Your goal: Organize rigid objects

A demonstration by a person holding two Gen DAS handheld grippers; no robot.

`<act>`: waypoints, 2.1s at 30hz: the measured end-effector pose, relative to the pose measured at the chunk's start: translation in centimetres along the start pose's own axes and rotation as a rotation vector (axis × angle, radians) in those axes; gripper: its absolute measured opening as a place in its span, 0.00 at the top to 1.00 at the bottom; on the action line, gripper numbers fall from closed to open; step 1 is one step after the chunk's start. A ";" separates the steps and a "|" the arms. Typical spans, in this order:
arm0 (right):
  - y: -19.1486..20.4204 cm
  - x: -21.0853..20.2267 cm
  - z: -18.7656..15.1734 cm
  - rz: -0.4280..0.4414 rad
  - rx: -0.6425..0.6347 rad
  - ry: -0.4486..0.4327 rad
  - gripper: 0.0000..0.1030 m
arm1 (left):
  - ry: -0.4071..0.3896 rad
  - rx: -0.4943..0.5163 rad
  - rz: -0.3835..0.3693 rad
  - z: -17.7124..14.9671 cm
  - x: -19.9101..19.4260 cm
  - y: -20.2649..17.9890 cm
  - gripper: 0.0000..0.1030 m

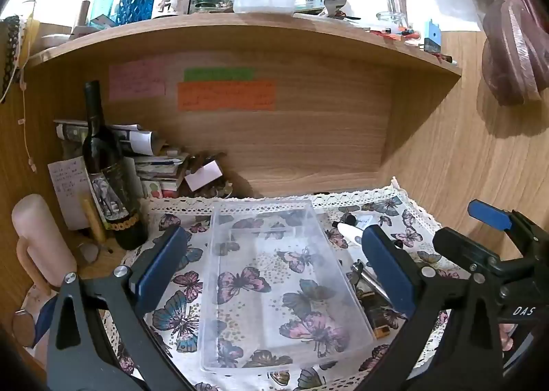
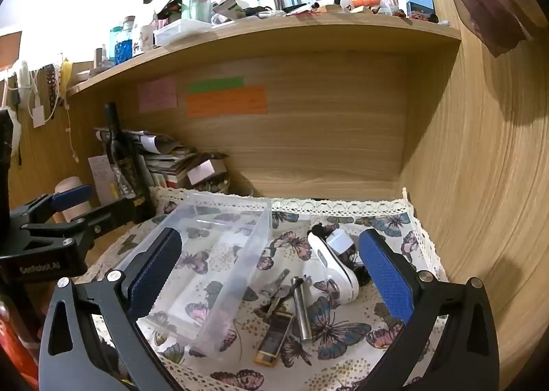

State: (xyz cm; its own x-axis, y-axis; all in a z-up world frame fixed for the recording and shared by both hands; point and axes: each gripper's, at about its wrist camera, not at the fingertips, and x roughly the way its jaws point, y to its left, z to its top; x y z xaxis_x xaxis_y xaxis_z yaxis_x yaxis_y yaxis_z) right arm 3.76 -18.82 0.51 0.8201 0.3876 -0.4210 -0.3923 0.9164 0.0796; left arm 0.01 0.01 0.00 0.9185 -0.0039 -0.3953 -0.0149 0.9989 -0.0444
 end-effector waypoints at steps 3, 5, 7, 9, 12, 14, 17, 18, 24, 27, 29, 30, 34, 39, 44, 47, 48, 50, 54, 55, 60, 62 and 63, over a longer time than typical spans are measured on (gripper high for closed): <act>0.0 0.0 0.0 -0.002 -0.003 0.006 0.00 | 0.008 -0.006 -0.007 0.0 0.1 0.0 0.00; 0.0 0.0 0.1 -0.004 -0.005 0.006 0.00 | 0.004 -0.014 -0.012 0.0 0.1 0.1 0.00; 0.0 -0.1 0.1 -0.004 -0.007 -0.002 0.00 | 0.005 -0.013 -0.014 0.3 -0.1 -0.4 0.00; 0.0 -0.2 0.1 -0.004 -0.008 -0.004 0.00 | 0.005 -0.013 -0.017 0.4 0.0 -0.4 0.00; 0.0 -0.1 0.1 -0.003 -0.009 -0.003 0.00 | -0.002 -0.011 -0.019 0.5 -0.3 -0.6 0.00; 0.0 -0.1 0.0 -0.004 -0.010 -0.003 0.00 | -0.002 -0.010 -0.020 0.5 -0.4 -0.6 0.00; 0.0 -0.1 0.0 -0.002 -0.008 -0.003 0.00 | -0.007 -0.010 -0.018 0.4 -0.5 -0.6 0.00; 0.0 -0.1 0.0 -0.003 -0.008 -0.003 0.00 | -0.006 -0.011 -0.018 0.4 -0.5 -0.6 0.00; 0.2 -0.3 0.0 -0.003 -0.004 0.000 0.00 | -0.002 -0.016 -0.020 0.6 -0.3 -0.4 0.00; -0.4 -0.1 0.1 -0.003 -0.001 0.003 0.00 | -0.003 -0.015 -0.022 0.5 -0.3 -0.4 0.00; -0.5 0.0 0.0 -0.002 0.002 0.006 0.00 | -0.004 -0.015 -0.024 0.4 -0.3 -0.4 0.00; -0.6 0.0 0.0 -0.001 0.004 0.008 0.00 | -0.003 -0.016 -0.026 0.3 -0.3 -0.3 0.00; -0.4 0.0 -0.1 -0.001 0.007 0.009 0.00 | -0.002 -0.016 -0.026 0.3 -0.2 -0.3 0.00; -0.2 0.0 -0.1 -0.002 0.004 0.007 0.00 | -0.005 -0.012 -0.024 0.0 -0.2 -0.3 0.00; -0.1 0.0 -0.1 -0.003 0.003 0.006 0.00 | -0.005 -0.015 -0.025 0.0 -0.1 -0.2 0.00; -0.2 0.0 -0.1 -0.002 0.004 0.007 0.00 | -0.006 -0.014 -0.023 0.0 -0.1 -0.2 0.00; -0.1 0.0 -0.1 -0.002 0.004 0.006 0.00 | -0.006 -0.014 -0.024 0.0 -0.1 -0.2 0.00; -0.2 -0.1 -0.1 -0.002 0.004 0.007 0.00 | -0.005 -0.014 -0.024 -0.1 -0.2 -0.2 0.00; 0.0 -0.1 0.0 -0.004 0.001 0.005 0.00 | -0.006 -0.015 -0.025 -0.1 -0.2 -0.2 0.00; -0.1 -0.1 0.0 -0.003 0.001 0.005 0.00 | -0.008 -0.015 -0.025 -0.1 -0.2 -0.2 0.00; 0.0 -0.1 0.1 -0.004 0.000 0.002 0.00 | -0.009 -0.015 -0.025 -0.1 -0.3 -0.2 0.00; 0.0 -0.1 0.1 -0.004 0.001 0.002 0.00 | -0.008 -0.014 -0.025 -0.1 -0.3 -0.2 0.00; 0.0 -0.1 0.1 -0.002 0.002 0.002 0.00 | -0.009 -0.014 -0.025 -0.1 -0.3 -0.2 0.00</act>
State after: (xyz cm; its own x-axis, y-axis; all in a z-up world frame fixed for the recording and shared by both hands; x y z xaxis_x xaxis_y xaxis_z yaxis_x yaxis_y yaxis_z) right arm 3.72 -18.85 0.62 0.8199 0.3856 -0.4231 -0.3899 0.9173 0.0804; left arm -0.27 -0.21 0.04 0.9220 -0.0283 -0.3860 0.0026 0.9978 -0.0670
